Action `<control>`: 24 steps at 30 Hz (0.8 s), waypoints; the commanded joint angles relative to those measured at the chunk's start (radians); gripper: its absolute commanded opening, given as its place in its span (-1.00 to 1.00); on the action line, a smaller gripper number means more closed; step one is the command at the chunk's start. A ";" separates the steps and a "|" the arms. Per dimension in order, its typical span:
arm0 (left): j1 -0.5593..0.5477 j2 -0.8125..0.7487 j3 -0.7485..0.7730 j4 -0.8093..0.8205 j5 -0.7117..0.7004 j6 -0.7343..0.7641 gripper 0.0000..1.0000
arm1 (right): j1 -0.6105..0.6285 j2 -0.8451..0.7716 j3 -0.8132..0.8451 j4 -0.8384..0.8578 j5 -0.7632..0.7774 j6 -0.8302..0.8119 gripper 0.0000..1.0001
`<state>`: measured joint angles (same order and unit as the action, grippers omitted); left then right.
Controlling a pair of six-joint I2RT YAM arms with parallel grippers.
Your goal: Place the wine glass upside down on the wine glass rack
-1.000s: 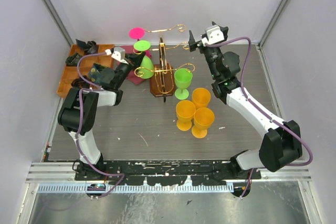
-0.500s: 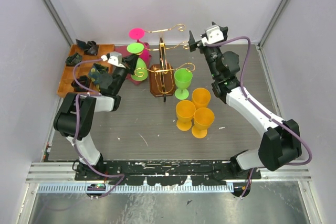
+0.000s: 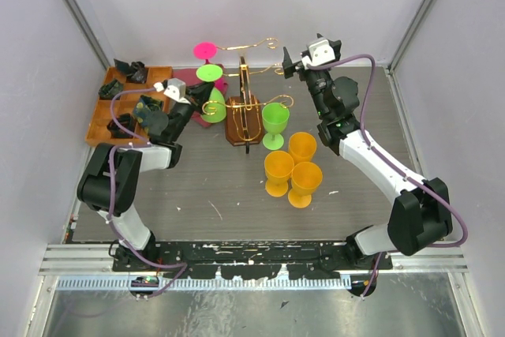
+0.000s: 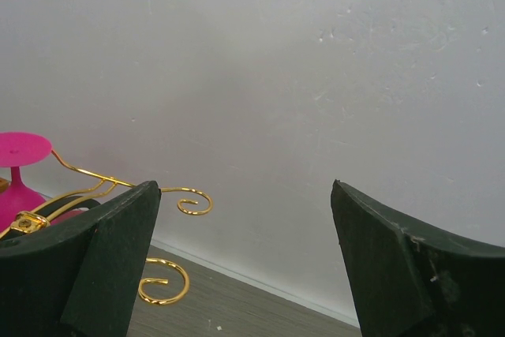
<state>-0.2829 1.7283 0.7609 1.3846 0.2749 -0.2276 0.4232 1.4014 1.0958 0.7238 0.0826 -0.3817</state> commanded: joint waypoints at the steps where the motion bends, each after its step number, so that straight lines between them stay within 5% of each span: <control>1: -0.025 0.011 0.021 0.047 0.047 -0.003 -0.80 | -0.002 -0.008 0.036 0.032 -0.006 0.016 0.89; 11: -0.030 0.030 -0.011 0.047 -0.060 -0.034 -0.19 | -0.003 -0.021 0.049 -0.033 0.027 0.014 0.90; 20: -0.029 -0.025 -0.121 0.047 -0.163 -0.014 -0.06 | -0.003 -0.044 0.045 -0.115 0.072 0.079 0.94; 24: -0.023 -0.070 -0.199 0.040 -0.200 -0.016 0.09 | -0.018 -0.039 0.107 -0.316 0.145 0.172 0.95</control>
<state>-0.3119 1.7210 0.6312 1.3911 0.1455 -0.2619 0.4225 1.4006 1.1088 0.5549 0.1436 -0.3107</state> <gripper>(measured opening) 0.516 0.973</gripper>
